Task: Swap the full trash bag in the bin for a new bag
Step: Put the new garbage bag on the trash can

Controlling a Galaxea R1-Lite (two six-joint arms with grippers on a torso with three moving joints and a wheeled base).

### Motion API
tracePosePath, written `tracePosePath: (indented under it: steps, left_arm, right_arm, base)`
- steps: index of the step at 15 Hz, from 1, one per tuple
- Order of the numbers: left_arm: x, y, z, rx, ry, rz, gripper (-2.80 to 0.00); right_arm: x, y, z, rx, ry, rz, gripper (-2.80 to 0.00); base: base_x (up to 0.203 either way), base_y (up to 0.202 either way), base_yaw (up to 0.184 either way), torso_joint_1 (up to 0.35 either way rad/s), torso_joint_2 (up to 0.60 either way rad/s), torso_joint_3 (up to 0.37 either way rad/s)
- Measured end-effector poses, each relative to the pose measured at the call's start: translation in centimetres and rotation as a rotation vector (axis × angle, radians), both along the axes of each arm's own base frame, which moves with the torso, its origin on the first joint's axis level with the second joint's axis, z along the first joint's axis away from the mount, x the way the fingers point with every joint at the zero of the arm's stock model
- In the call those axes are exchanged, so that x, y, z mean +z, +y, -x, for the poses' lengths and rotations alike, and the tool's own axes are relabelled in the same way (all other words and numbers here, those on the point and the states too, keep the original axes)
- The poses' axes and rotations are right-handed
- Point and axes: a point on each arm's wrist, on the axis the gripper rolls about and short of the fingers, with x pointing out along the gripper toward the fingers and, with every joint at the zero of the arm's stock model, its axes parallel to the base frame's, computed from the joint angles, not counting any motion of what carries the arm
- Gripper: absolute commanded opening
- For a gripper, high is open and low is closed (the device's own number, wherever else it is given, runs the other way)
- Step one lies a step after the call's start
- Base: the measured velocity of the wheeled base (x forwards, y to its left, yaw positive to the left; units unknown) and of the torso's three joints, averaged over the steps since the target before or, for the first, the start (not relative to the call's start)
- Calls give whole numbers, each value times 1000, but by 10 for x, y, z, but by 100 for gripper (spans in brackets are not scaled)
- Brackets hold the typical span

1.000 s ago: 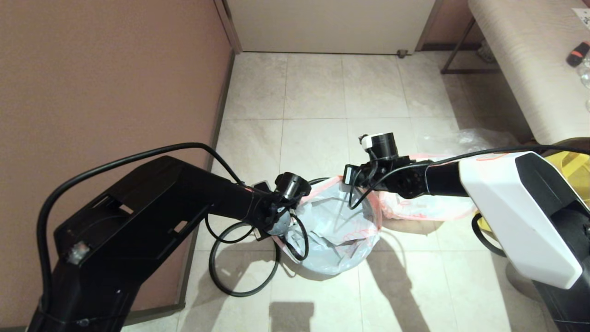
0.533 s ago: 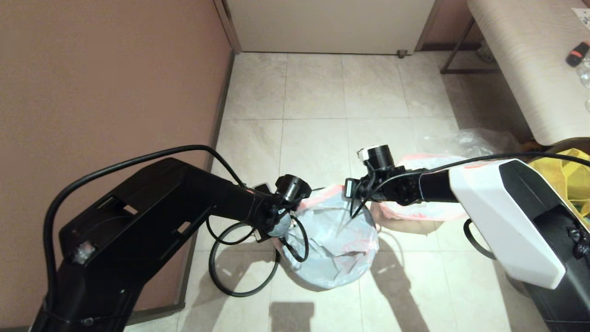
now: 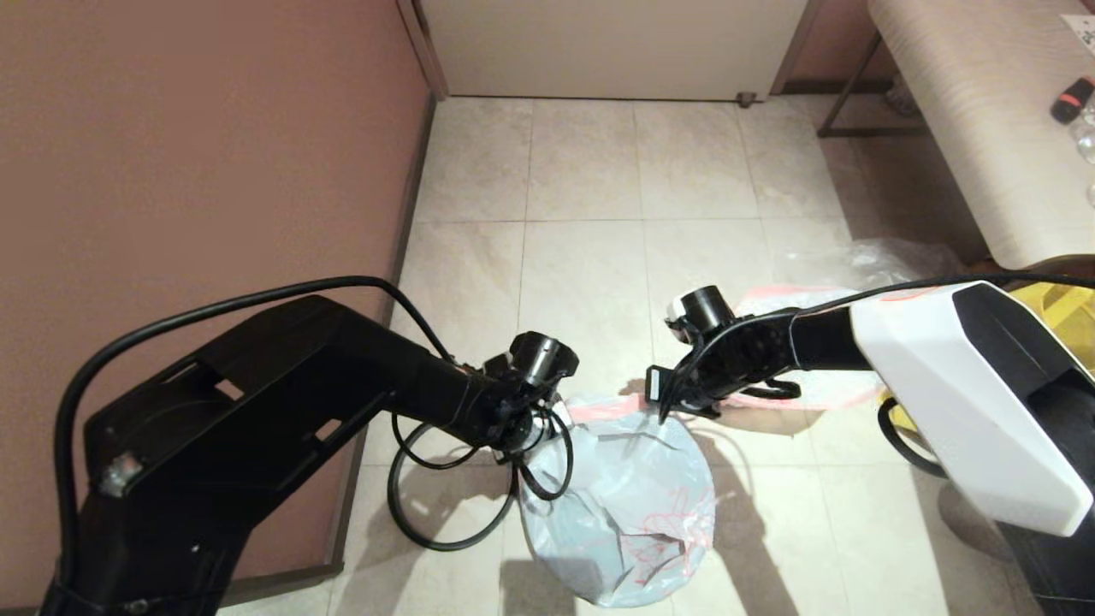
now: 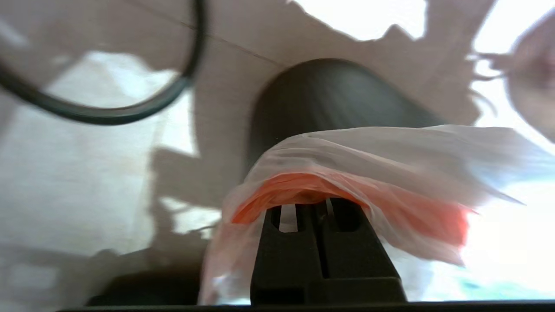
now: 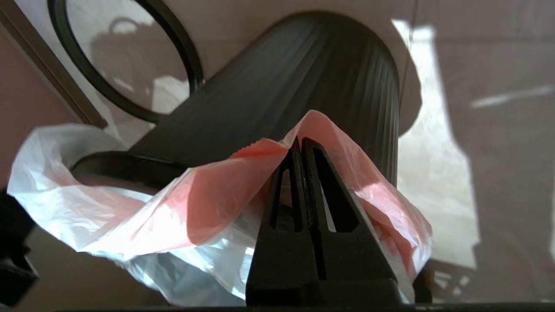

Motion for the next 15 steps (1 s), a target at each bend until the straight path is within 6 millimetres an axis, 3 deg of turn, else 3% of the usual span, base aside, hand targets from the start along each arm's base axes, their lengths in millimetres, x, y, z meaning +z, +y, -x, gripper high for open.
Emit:
tracePosePath:
  steps: [8,15]
  left_arm:
    - [-14,-2,-15,110,-76,-102,-280]
    - [-38,-4,-11,6,50,-163,-280]
  right_arm:
    - [-9,-18,3,4,58,18,-280]
    - [-23,-20,-2,13,90,7,-280]
  base:
    - [0,0,0,0,0,0]
    - [0,0,0,0,0,0]
